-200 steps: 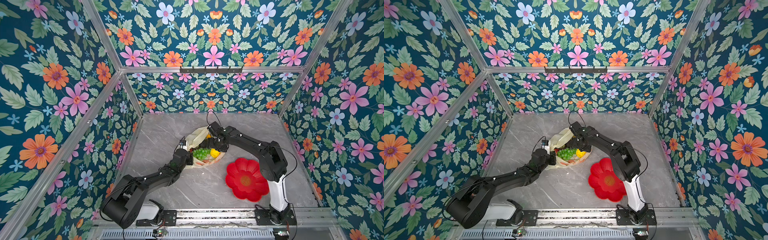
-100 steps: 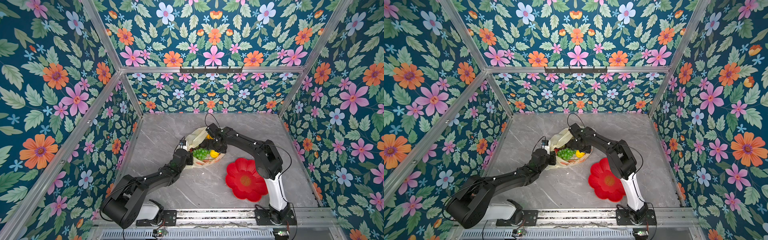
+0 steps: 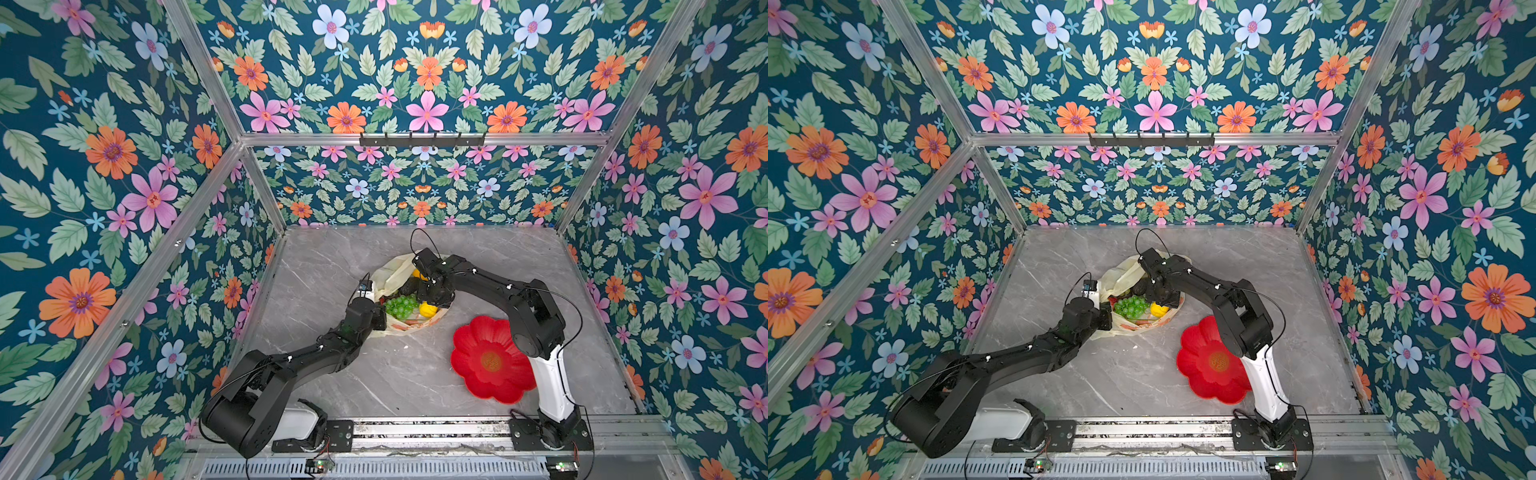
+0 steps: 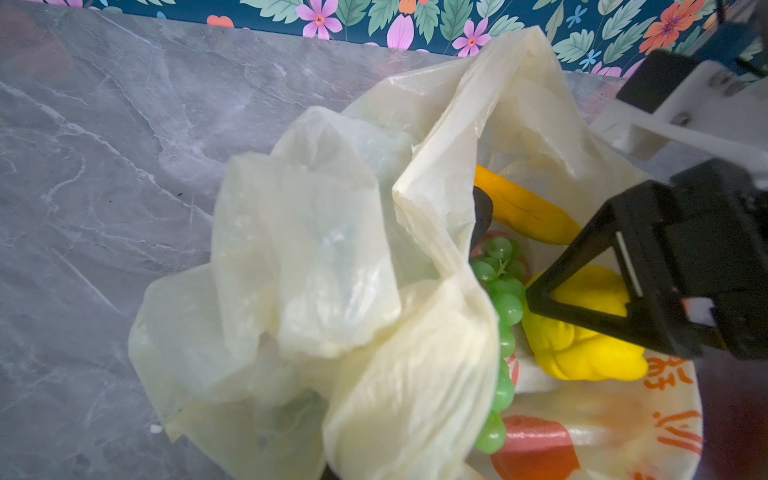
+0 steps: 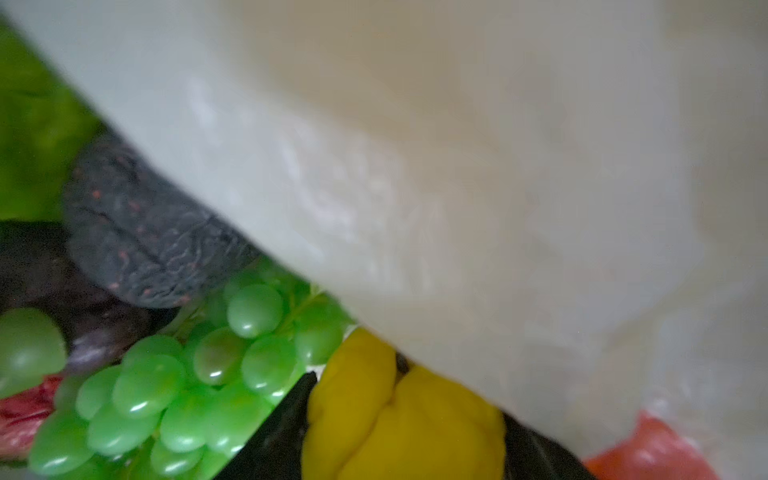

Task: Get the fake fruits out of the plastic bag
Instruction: 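Grasp the yellow lemon with the right gripper and lift it out, then carry the yellow lemon with the right gripper over the red plate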

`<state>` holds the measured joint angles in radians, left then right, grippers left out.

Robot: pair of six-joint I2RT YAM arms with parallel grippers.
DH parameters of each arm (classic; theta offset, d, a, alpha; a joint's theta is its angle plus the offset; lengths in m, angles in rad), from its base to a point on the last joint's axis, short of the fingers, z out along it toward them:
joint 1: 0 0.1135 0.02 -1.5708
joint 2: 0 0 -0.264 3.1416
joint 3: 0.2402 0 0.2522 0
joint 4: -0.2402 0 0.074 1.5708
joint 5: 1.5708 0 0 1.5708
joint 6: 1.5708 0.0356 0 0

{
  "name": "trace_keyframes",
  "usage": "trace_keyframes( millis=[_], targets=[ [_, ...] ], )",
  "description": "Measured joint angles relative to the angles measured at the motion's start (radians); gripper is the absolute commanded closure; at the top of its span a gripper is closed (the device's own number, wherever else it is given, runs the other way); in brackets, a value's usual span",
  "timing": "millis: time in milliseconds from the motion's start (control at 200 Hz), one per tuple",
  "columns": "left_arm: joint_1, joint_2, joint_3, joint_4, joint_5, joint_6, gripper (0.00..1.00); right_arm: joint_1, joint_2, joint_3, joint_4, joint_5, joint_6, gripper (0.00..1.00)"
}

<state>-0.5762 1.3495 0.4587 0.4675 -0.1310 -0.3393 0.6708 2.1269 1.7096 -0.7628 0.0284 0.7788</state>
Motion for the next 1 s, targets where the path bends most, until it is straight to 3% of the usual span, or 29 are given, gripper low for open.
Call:
trace_keyframes(
  millis=[305,595,1000],
  targets=[
    [0.0,0.002,0.0,-0.002,0.0,0.0,0.98,0.001,-0.115,-0.079,0.082,-0.038,-0.054,0.4],
    [0.0,0.004,0.002,-0.007,0.0,0.0,0.98,0.016,-0.341,-0.32,0.289,-0.041,-0.16,0.42],
    [0.0,0.006,0.002,-0.012,-0.001,0.0,0.98,0.182,-0.729,-0.761,0.468,0.307,-0.23,0.45]
  ],
)
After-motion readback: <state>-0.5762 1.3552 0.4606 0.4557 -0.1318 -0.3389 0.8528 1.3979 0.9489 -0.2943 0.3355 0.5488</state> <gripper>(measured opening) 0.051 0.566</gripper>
